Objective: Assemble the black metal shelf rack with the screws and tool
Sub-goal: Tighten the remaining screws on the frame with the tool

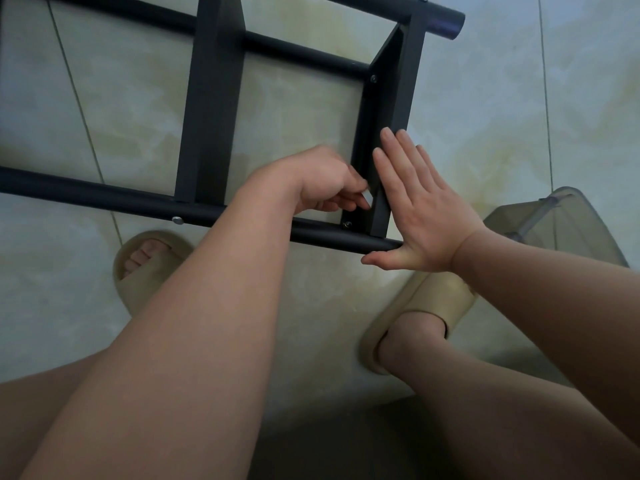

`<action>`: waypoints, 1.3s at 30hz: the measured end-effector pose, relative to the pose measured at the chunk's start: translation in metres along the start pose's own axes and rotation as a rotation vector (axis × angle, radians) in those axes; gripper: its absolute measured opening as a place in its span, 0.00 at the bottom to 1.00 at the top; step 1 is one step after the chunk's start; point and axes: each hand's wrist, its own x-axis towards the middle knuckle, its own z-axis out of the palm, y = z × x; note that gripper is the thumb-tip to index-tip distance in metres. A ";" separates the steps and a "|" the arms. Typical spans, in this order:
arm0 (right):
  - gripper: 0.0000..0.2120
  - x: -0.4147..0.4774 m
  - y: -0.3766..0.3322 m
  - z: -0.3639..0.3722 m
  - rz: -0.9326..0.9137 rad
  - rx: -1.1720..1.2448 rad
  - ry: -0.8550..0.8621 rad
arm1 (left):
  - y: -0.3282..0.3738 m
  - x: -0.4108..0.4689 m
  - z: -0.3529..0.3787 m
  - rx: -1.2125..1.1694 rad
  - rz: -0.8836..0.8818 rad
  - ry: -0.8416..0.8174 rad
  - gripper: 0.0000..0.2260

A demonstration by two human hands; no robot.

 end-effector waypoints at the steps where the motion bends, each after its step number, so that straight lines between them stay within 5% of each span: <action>1: 0.60 0.000 0.000 0.000 0.000 0.000 0.000 | 0.000 0.001 -0.001 0.000 -0.005 -0.009 0.07; 39: 0.59 -0.001 0.003 0.006 -0.016 0.009 0.037 | -0.007 -0.015 -0.009 0.520 -0.036 -0.104 0.08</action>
